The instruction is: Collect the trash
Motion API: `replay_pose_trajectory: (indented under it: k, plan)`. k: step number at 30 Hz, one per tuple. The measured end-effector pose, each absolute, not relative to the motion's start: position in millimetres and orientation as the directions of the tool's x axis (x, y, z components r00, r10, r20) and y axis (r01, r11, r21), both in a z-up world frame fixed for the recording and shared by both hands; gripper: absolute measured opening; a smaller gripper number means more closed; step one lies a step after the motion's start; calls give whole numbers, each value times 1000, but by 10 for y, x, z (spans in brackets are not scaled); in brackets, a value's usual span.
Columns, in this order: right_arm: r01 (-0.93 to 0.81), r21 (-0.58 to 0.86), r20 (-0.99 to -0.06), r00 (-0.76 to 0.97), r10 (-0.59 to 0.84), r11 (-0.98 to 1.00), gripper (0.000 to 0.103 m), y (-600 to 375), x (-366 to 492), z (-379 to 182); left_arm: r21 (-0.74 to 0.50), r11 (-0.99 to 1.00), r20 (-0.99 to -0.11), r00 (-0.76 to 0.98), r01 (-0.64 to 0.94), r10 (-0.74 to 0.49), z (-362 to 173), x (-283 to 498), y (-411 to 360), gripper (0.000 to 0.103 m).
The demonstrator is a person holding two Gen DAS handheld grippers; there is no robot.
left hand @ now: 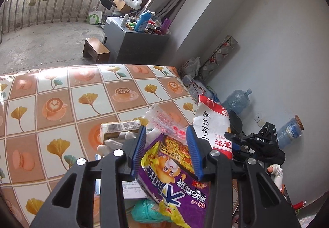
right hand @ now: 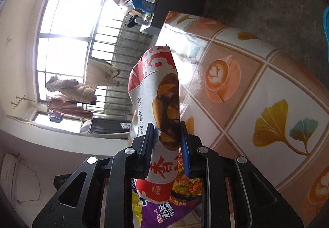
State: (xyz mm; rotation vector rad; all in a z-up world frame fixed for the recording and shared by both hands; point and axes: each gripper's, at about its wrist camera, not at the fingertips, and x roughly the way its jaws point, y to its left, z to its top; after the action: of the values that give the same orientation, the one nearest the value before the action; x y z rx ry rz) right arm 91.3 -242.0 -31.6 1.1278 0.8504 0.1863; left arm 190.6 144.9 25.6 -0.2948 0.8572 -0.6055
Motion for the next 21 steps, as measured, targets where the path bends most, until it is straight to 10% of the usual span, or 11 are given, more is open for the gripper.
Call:
replay_pose_trajectory:
  k: [7,21]
  plan:
    - [244,680,-645,647,406,691,23,-2145,896,-301,-594,736,-626,388,325,-677,49,1647,1739,39]
    - [249,681,-646,647,405,688,23,-2162,799,-376,-670,673,-633,231,314,-739,-235,1341,1341,49]
